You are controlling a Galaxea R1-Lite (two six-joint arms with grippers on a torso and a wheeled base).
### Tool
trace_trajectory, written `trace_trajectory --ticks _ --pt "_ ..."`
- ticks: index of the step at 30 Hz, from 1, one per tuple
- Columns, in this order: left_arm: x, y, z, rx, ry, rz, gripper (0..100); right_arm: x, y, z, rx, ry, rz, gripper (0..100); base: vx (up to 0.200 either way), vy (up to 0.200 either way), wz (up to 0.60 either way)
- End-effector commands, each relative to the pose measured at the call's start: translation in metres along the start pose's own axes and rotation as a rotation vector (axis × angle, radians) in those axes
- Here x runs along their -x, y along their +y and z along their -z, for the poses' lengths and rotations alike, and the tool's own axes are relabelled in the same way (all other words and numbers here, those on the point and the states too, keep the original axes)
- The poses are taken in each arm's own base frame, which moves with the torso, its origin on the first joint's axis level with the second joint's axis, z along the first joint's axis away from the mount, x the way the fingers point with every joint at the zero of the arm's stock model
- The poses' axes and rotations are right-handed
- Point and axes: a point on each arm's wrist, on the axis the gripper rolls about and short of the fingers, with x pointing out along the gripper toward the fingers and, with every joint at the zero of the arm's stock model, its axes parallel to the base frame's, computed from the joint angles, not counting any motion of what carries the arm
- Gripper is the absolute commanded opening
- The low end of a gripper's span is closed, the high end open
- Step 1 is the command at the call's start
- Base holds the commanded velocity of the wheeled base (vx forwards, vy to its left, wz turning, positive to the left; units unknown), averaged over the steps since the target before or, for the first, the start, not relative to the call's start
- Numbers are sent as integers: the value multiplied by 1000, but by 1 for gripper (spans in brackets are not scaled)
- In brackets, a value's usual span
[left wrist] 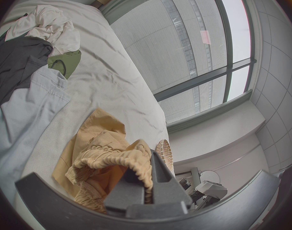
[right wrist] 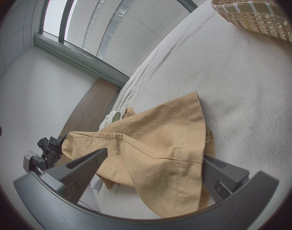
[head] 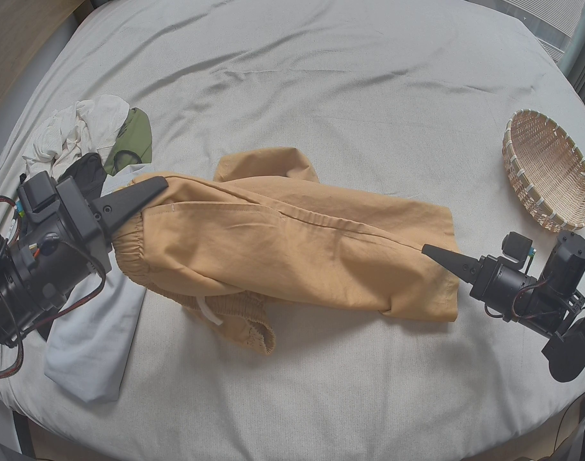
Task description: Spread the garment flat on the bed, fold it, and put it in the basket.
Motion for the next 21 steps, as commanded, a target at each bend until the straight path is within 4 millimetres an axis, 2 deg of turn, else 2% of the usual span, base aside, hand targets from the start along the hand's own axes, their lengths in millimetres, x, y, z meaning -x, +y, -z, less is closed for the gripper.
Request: trace_trajectory --ticks 1,10,11,21 --pt "0 2 2 2 3 -4 0 -1 2 -2 6 -4 -13 100 0 0 0" --pt "-1 2 2 0 -3 3 0 -7 7 0 4 5 -41 100 0 0 0" --pt "-1 2 2 0 -3 3 0 -7 7 0 -2 5 -41 0 0 0 0" --pt "0 4 4 11 3 -2 0 -6 8 -3 -1 -33 -64 0 0 0 0"
